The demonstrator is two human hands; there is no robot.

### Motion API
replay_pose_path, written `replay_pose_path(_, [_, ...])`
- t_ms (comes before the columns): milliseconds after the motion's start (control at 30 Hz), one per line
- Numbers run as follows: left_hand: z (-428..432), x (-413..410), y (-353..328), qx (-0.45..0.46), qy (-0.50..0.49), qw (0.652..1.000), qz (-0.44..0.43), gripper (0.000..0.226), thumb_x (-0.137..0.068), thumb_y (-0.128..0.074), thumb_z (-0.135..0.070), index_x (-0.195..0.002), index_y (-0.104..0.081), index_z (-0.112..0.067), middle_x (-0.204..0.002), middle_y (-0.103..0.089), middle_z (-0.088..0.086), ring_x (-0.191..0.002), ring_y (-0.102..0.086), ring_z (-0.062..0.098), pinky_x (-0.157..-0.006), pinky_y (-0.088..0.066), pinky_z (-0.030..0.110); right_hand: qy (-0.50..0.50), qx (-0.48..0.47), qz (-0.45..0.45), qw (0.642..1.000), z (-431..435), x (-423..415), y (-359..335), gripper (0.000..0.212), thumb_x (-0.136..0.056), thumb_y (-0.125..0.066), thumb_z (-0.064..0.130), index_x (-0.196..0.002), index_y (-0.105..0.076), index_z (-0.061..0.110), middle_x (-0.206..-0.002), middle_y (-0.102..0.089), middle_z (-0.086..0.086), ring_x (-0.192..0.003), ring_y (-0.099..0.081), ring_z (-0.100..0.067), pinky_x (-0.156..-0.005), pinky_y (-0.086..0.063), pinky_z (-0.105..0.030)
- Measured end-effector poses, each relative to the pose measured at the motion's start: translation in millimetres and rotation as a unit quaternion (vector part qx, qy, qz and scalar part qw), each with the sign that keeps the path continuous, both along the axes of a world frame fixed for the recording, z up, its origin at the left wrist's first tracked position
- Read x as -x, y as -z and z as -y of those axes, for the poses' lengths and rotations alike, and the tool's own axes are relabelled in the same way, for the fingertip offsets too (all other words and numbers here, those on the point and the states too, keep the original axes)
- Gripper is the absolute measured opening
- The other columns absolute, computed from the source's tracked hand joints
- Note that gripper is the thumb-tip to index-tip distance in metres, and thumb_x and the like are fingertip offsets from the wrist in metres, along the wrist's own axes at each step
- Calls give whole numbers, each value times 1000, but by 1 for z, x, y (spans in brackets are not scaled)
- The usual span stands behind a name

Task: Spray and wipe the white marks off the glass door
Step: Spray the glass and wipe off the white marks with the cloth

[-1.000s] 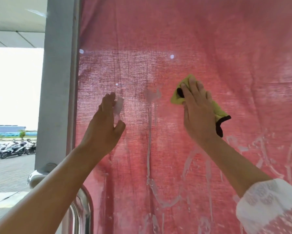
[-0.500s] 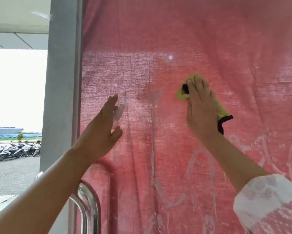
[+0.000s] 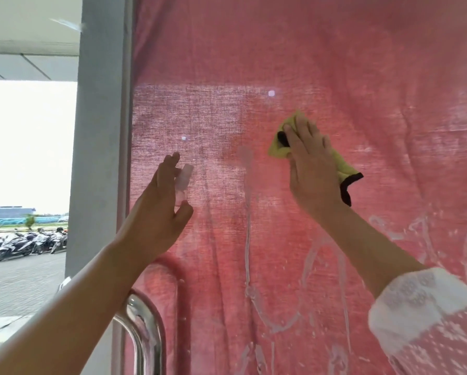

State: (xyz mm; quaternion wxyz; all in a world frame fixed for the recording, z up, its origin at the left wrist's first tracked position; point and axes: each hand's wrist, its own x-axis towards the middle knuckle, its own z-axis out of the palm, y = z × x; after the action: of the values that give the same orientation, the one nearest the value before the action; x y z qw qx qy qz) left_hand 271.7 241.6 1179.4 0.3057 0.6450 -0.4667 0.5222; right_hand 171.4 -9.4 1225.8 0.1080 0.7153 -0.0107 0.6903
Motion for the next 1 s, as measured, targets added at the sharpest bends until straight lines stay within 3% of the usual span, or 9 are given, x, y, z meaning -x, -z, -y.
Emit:
replay_pose_path(100, [2,0,-1,8,-2,1000,-9,62,-86,-60,-2,-138,-27,3,-151,-34,15,-126,-45,22,-88,-38,32,-21,14,-3,1000,-27,-17,-13,53,-94,-45,-1,-145,-34,8,-156,-21,-11,-145,-14,-32,-116,-6,-46])
replay_pose_path(300, [-4,2,-8,26,-13,999,-14,59,-87,-59,-3,-137,-28,2,-149,-37,15,-127,-45,27,-87,-37,32,-25,188,-100,977,-17,-16,44,55,-93,-48,-1,-145,-36,11,-156,-25,-8,-146,-15,-25,-119,-13,-45])
replay_pose_path(467, [-26,-2,-14,18,-32,999,7,63,-84,-62,4,-137,-28,4,-141,-43,22,-117,-50,28,-82,-42,33,-7,80,-51,995,-2,-5,34,54,-94,-47,-1,-146,-34,11,-156,-22,-9,-145,-16,-29,-118,-14,-48])
replay_pose_path(600, [-32,-9,-6,41,-19,999,-29,50,-87,-59,1,-128,-30,3,-145,-41,18,-120,-44,20,-90,-41,34,-34,34,3,999,-37,-25,14,54,-90,-50,-3,-143,-39,7,-154,-27,-13,-144,-18,-34,-116,-13,-50])
replay_pose_path(667, [-32,-6,-7,64,-15,997,-35,42,-87,-58,4,-119,-31,6,-129,-50,23,-101,-57,27,-69,-44,27,-37,83,-12,996,-45,-33,27,54,-90,-51,-3,-142,-41,7,-154,-28,-13,-144,-19,-32,-117,-15,-51])
replay_pose_path(733, [-33,0,-9,100,-8,994,-32,40,-86,-58,7,-116,-32,8,-119,-54,24,-77,-56,20,-57,-37,19,-35,153,-50,986,-42,-33,49,55,-90,-50,-4,-143,-41,8,-154,-29,-12,-144,-20,-30,-117,-17,-50])
replay_pose_path(867, [-37,5,-7,141,8,989,-33,42,-86,-58,9,-119,-34,0,-128,-51,27,-89,-52,22,-63,-34,13,-22,195,-96,976,-21,-15,68,55,-91,-52,-1,-143,-40,12,-154,-29,-8,-145,-21,-26,-118,-17,-47])
replay_pose_path(1000, [-37,4,-5,147,26,988,-30,47,-85,-58,9,-109,-28,-16,-127,-52,23,-93,-53,23,-66,-38,19,-28,61,-5,998,-33,-21,39,53,-91,-49,-1,-142,-40,10,-154,-29,-11,-144,-21,-30,-118,-11,-44])
